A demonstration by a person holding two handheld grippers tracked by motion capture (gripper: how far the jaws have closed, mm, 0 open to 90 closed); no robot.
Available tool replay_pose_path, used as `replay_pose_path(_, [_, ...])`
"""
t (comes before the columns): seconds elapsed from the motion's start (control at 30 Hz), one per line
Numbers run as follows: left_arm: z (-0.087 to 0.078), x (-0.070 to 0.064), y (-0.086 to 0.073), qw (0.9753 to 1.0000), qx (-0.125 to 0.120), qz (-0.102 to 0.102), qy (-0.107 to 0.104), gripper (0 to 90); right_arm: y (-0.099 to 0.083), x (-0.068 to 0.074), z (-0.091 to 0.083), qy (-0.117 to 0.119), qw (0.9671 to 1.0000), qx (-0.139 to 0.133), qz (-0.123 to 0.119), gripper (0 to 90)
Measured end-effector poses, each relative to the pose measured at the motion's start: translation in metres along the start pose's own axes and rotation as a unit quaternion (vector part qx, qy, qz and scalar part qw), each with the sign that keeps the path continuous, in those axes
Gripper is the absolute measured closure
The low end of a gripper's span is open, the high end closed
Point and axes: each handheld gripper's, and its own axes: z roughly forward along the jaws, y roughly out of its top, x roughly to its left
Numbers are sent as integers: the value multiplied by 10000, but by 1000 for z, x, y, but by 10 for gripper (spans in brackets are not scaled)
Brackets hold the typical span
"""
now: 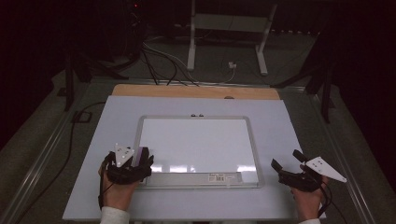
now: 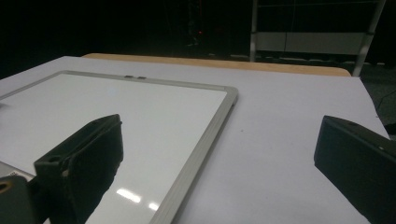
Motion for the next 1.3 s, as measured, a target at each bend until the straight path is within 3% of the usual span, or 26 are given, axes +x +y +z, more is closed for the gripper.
replay_pose_path(0.13, [-3, 10, 10, 9993, -289, 156, -170, 17, 0, 1, 0, 1, 10000, -1, -27, 19])
replay_pose_path(0.33, [-7, 30, 13, 9976, -628, 166, -221, 6, 0, 1, 0, 13, 10000, -10, -45, 19])
replay_pose_path(0.43, [-8, 39, 10, 9971, -707, 120, -273, 6, 0, 2, 0, 30, 10000, -6, -61, 19])
replay_pose_path(0.73, [-14, 57, -8, 9918, -1184, 51, -480, 6, 1, 5, 1, 80, 9999, -33, -87, 19])
replay_pose_path(1.3, [-18, 65, -22, 9898, -1376, -19, -358, 7, 2, 5, 0, 80, 9999, -56, -135, 19])
